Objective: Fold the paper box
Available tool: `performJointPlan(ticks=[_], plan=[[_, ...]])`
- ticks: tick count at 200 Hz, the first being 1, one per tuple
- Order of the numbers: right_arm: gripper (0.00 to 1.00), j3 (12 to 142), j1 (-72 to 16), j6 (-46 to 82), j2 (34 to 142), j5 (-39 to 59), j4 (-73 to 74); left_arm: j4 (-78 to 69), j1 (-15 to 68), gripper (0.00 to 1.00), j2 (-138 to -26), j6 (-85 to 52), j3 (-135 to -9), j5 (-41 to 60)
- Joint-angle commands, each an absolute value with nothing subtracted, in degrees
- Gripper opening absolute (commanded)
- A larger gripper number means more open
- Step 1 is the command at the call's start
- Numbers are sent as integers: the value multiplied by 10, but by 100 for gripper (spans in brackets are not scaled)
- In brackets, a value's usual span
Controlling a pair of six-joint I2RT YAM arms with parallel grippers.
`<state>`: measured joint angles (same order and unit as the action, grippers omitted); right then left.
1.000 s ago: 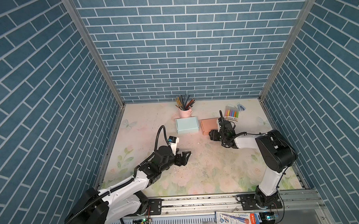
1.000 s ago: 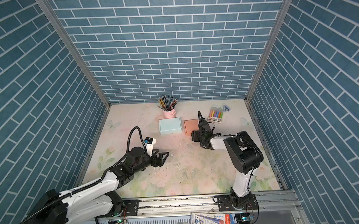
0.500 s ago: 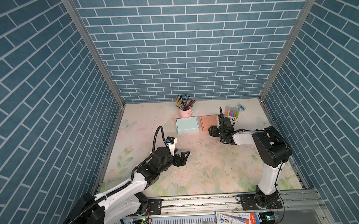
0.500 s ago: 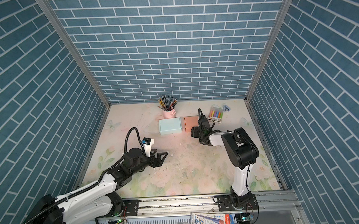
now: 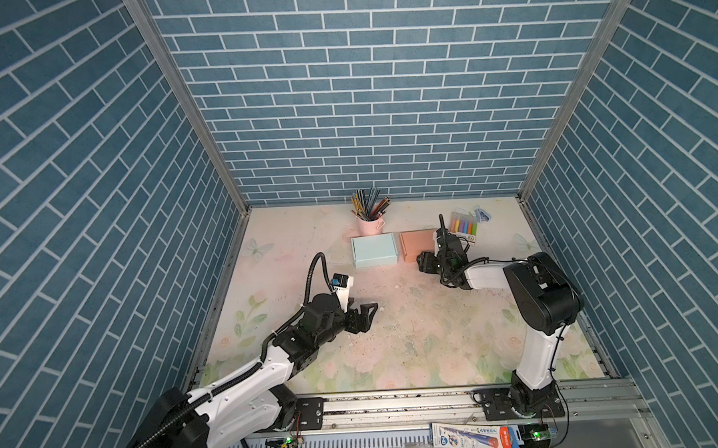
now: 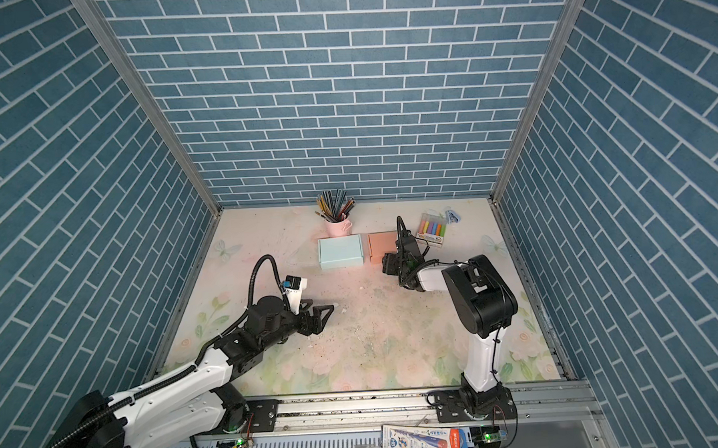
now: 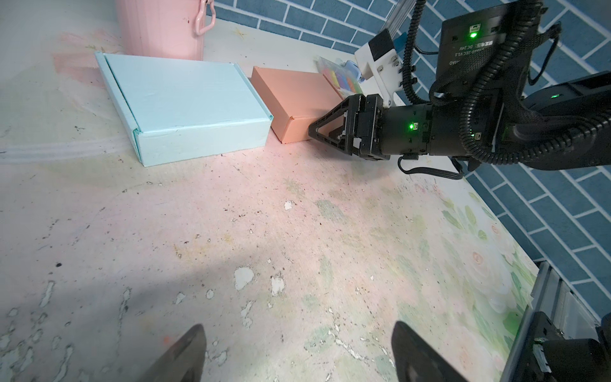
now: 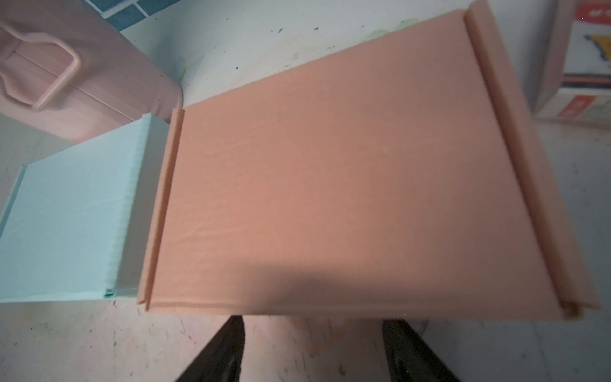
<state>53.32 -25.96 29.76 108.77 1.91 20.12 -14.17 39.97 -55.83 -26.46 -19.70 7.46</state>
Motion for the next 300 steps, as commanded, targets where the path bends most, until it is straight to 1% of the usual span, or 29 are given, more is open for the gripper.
performJointPlan(ticks=[1, 86, 132, 167, 212, 242, 276, 288, 300], plan=[[68, 517, -257, 310, 1088, 14, 171, -138, 394, 88, -552, -261, -192, 65], [69, 451, -267, 281, 973, 2, 147, -113, 382, 88, -549, -255, -203, 57], [71, 388, -270, 262, 883, -15, 124, -85, 364, 88, -530, -251, -204, 50], [73, 360, -270, 236, 803, -46, 76, -56, 348, 89, -511, -251, -203, 27], [77, 343, -264, 202, 728, -80, 34, -26, 318, 88, -488, -253, -201, -17], [83, 313, -249, 184, 684, -78, 51, -16, 291, 88, -473, -251, -200, -61], [85, 285, -227, 168, 637, -85, 69, -28, 267, 88, -462, -253, -199, -125], [91, 277, -218, 164, 621, -88, 72, -31, 265, 88, -462, -252, -200, -156], [92, 265, -206, 164, 599, -80, 79, -36, 262, 88, -463, -251, -204, -181]])
